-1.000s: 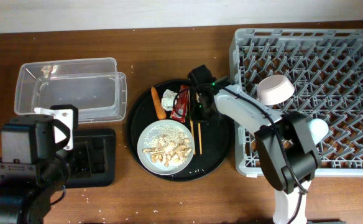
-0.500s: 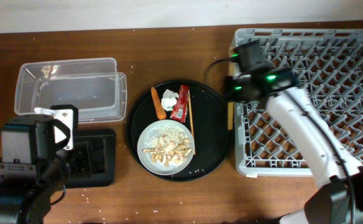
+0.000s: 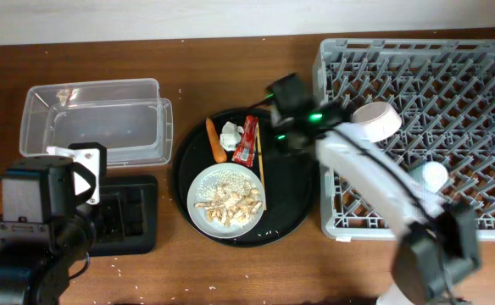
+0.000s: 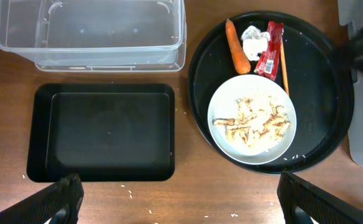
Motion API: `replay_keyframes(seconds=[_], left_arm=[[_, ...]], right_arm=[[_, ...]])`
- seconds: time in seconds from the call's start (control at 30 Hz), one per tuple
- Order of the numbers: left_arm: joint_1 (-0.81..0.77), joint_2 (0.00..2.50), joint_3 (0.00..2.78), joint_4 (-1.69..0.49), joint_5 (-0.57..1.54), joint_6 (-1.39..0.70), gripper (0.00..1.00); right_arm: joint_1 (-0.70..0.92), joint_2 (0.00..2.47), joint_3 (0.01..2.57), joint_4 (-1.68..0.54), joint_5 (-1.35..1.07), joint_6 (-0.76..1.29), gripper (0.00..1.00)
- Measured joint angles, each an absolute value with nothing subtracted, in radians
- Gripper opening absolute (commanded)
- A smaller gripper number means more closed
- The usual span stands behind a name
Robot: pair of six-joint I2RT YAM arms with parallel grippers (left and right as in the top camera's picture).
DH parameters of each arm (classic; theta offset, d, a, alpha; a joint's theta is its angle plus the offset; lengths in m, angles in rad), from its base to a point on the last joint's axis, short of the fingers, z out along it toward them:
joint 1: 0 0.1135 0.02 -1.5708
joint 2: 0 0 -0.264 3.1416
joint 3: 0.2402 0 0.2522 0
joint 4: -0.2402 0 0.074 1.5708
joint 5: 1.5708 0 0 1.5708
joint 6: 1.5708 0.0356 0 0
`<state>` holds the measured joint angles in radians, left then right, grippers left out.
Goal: Sort waste into correct bins and load items into the dishwasher rack
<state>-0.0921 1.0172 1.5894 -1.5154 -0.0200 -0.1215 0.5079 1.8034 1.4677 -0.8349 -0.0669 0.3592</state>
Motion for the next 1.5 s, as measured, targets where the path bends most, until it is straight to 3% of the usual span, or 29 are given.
replay_keyframes(seconds=[0.13, 0.23, 0.43, 0.57, 0.7, 0.73, 0.77, 0.83, 0.87, 0.97, 1.0, 1.03, 1.2, 1.3, 1.4, 1.5], left_arm=[[-0.092, 1.017, 1.589, -1.515, -0.020, -0.121, 0.99], [-0.092, 1.017, 1.589, -1.515, -0.020, -0.121, 0.99], [-0.092, 1.017, 1.589, -1.515, -0.020, -0.121, 0.99], [-0.092, 1.017, 1.590, -1.515, -0.020, -0.121, 0.99], [-0.092, 1.017, 1.590, -1.515, -0.020, -0.121, 0.99], [-0.092, 1.017, 1.589, -1.515, -0.020, -0.121, 0.99], [-0.092, 1.017, 1.590, -1.515, -0.020, -0.121, 0.99], [-0.092, 1.017, 1.590, -1.515, -0.020, -0.121, 0.99], [-0.092, 1.017, 1.590, -1.515, -0.020, -0.121, 0.99], [-0.092, 1.017, 1.590, -1.514, -0.020, -0.121, 0.99], [-0.092, 1.017, 1.590, -1.514, -0.020, -0.121, 0.99], [-0.092, 1.017, 1.590, -1.514, -0.020, -0.121, 0.99], [-0.092, 1.017, 1.590, -1.515, -0.020, -0.121, 0.99], [-0.092, 1.016, 1.589, -1.514, -0.020, -0.121, 0.99], [-0.092, 1.016, 1.589, -1.515, -0.020, -0.121, 0.99], [-0.092, 1.016, 1.590, -1.515, -0.020, -0.121, 0.99]], right_arm=[[0.558, 2.039, 1.468, -0.729, -0.036, 0.453, 0.40], [0.558, 2.108, 1.477, -0.714, -0.023, 0.488, 0.04], [0.501, 2.065, 1.495, -0.868, 0.027, 0.486, 0.04], [0.294, 1.612, 1.515, -0.883, 0.055, 0.336, 0.04], [0.133, 1.677, 1.489, -0.913, 0.056, 0.238, 0.04], [0.134, 1.719, 1.486, -0.927, 0.056, 0.230, 0.06], [0.134, 1.761, 1.485, -0.930, 0.056, 0.228, 0.15], [0.136, 1.815, 1.473, -0.937, 0.040, 0.223, 0.49], [0.138, 1.807, 1.473, -0.937, 0.036, 0.215, 0.56], [0.139, 1.622, 1.471, -0.940, -0.048, 0.210, 0.58], [0.148, 1.531, 1.471, -0.942, -0.081, 0.210, 0.68], [0.168, 1.448, 1.471, -0.947, -0.098, 0.210, 0.98], [0.277, 1.129, 1.473, -1.111, -0.172, 0.210, 0.98], [0.241, 1.019, 1.468, -1.320, -0.054, 0.211, 0.98], [0.227, 0.799, 1.435, -1.179, 0.059, 0.209, 0.98], [0.108, 0.560, 1.086, -0.861, 0.090, 0.198, 0.98]])
